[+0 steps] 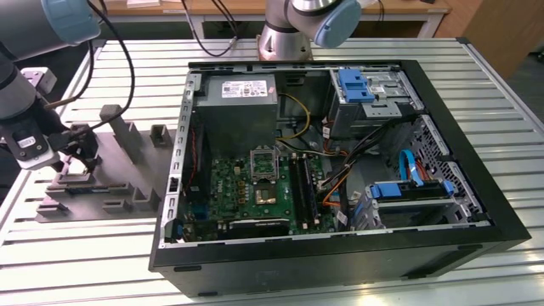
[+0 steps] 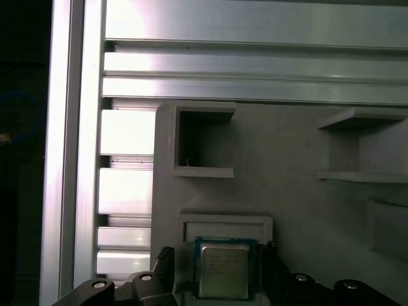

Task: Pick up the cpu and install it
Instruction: 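Pick up the cpu and move it towards the insertion slot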

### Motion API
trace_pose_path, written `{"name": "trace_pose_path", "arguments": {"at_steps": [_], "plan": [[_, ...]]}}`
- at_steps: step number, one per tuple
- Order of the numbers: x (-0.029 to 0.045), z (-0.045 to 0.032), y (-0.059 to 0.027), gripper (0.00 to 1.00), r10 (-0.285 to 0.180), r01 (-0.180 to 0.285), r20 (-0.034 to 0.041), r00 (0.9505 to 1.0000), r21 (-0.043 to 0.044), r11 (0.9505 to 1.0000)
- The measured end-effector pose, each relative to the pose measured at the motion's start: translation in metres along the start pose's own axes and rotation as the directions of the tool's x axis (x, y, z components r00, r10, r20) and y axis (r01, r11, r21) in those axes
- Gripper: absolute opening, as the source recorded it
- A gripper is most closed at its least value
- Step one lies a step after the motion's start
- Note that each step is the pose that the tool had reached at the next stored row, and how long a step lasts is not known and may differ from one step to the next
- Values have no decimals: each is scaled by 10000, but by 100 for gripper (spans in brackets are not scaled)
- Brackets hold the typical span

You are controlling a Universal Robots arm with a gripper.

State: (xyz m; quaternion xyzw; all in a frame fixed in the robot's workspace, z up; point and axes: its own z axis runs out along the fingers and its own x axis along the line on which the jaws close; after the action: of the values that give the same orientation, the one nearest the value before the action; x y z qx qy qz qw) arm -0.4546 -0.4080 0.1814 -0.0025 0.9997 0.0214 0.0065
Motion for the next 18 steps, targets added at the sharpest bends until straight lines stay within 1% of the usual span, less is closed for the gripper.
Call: {"name": "trace_pose_path", "arguments": {"at_steps": [7, 11, 13, 14, 18], "plan": [[16, 32, -1, 65, 26, -26, 0, 10000, -5, 10000], [16, 33, -1, 65, 30, -30, -3, 10000, -9, 10000], [16, 34, -1, 64, 30, -30, -1, 10000, -10, 10000], [16, 34, -1, 57, 31, -31, -1, 10000, -10, 10000], [12, 24, 0, 57, 30, -30, -3, 10000, -5, 10000]]}}
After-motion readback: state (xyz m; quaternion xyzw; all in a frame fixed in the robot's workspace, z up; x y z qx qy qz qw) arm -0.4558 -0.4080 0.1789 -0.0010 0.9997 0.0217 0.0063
